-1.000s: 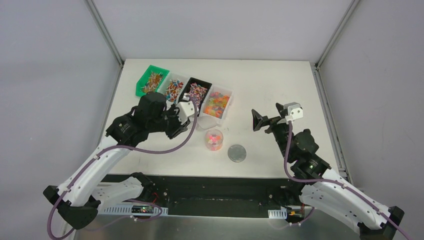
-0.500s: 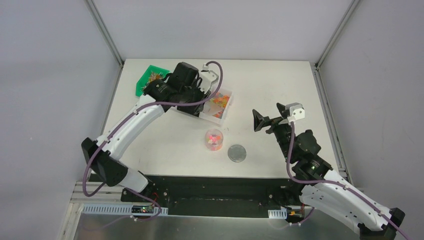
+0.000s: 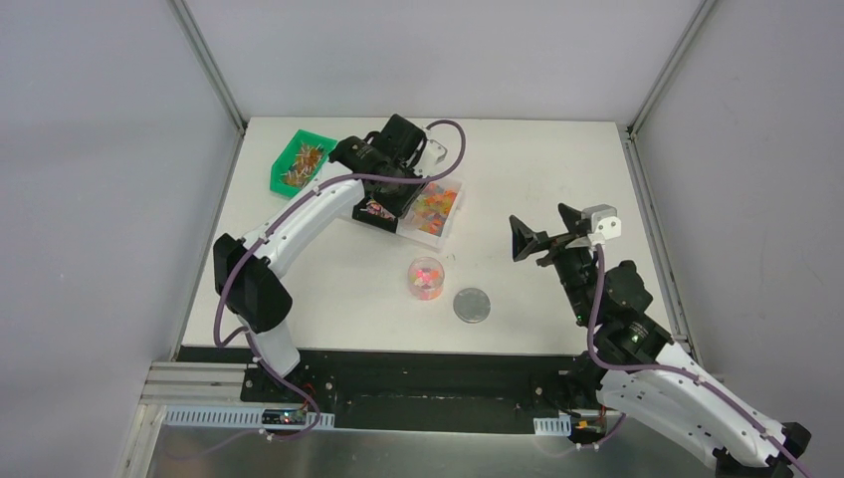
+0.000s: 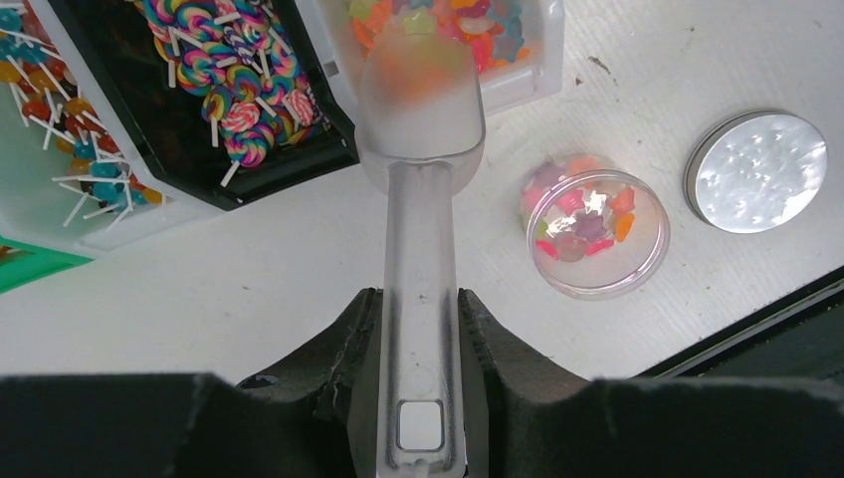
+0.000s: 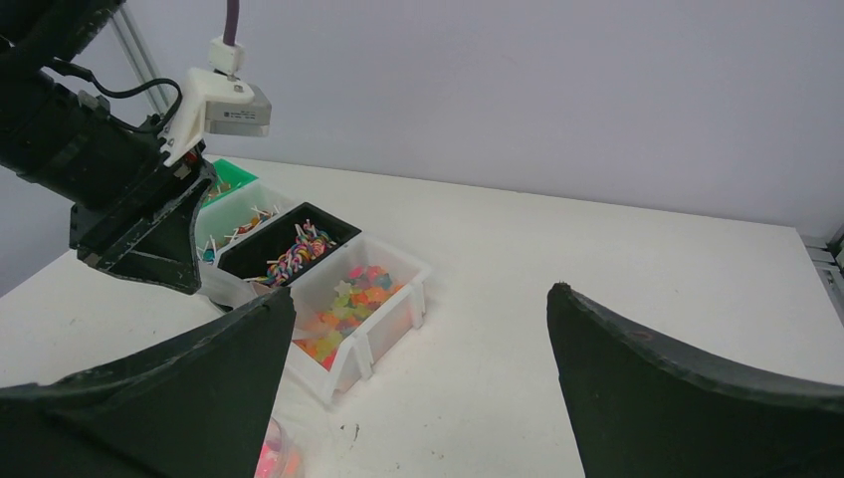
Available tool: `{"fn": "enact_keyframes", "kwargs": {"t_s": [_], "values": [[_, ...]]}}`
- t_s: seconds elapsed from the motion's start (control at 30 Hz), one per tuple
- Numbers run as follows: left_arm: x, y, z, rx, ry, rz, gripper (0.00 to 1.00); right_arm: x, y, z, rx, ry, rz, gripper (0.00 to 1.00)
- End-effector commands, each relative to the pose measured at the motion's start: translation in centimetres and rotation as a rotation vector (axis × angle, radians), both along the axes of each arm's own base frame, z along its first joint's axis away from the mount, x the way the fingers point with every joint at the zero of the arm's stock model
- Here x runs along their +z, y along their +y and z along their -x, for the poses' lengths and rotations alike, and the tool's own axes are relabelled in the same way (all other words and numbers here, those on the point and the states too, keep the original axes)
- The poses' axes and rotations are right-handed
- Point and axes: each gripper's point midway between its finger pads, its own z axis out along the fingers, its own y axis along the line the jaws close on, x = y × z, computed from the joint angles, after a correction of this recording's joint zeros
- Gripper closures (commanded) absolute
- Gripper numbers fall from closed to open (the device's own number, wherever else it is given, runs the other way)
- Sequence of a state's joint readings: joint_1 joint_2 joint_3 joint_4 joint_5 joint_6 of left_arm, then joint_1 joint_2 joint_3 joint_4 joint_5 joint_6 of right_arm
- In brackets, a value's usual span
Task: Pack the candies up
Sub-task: Scoop the fake candies from the storage box.
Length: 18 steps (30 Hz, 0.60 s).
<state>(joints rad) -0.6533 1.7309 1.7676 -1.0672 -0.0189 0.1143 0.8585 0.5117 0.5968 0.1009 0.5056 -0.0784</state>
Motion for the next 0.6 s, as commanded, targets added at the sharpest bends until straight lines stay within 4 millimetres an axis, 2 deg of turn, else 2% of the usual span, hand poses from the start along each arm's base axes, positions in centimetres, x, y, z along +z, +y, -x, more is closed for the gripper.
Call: {"fn": "enact_keyframes", "kwargs": {"t_s": [0.0, 0.43, 0.57], "values": [[1.5, -0.1, -1.1, 0.019, -0.053, 0.004, 1.0, 2.1, -0.7, 0.3, -0.009, -0.031, -0.056, 0.0], [-1.5, -1.8, -3.0, -0.028, -0.059, 0.011, 1.0, 1.3, 0.0, 0.0, -0.002, -0.01, -0.044, 0.0], [-3.2, -2.3, -3.0, -0.039, -0.047, 0.023, 1.0, 1.3, 0.0, -0.1, -0.004, -0.011, -0.043, 0.0]]}}
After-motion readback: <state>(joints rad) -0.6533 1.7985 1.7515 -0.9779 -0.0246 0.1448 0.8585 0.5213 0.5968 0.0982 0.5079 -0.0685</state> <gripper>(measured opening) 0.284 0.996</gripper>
